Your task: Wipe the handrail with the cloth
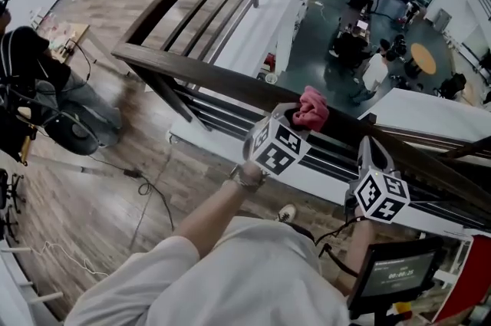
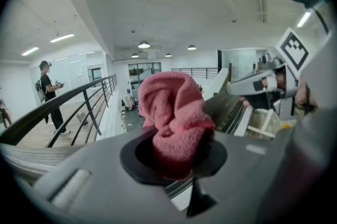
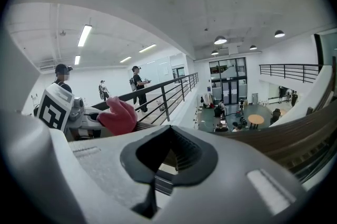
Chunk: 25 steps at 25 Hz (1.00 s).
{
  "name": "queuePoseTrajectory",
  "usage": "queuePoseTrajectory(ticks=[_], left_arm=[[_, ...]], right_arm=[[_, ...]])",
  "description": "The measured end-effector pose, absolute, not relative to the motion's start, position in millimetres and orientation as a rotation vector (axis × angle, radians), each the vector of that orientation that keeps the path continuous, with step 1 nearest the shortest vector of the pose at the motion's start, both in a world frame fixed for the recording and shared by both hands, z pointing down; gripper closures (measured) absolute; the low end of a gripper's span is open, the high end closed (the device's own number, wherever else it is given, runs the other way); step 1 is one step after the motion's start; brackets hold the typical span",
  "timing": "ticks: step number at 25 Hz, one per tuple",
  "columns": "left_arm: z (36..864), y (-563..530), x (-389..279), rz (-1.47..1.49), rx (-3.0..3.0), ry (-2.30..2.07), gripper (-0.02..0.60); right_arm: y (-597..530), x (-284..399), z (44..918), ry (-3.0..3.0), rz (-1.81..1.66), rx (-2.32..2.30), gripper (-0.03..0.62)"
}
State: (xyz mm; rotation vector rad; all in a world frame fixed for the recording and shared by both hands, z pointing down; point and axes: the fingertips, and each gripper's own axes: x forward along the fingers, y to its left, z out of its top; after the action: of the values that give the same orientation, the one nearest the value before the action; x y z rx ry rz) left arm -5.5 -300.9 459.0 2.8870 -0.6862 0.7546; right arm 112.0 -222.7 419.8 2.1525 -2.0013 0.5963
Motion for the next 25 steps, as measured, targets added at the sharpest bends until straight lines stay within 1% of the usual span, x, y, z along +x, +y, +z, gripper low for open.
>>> queuePoseTrajectory(ticks=[7, 18, 25], left_arm=[[458.9, -324.2, -60.0, 0.747, 2.86, -0.747, 0.495], [451.4, -354.0, -107.8, 0.697, 2.815, -0.805, 0.495], [449.4, -385.2, -161.1, 0.674, 2.77, -0.872, 0.495]], right_arm=[[-233.0, 73.8, 416.1, -2.005, 0.585, 2.136, 0.592], [-255.6, 41.3, 407.3, -2.022, 0.562, 2.086, 0.592], [-265.0, 14.0, 411.1, -2.025, 0.552, 2.06, 0.592]])
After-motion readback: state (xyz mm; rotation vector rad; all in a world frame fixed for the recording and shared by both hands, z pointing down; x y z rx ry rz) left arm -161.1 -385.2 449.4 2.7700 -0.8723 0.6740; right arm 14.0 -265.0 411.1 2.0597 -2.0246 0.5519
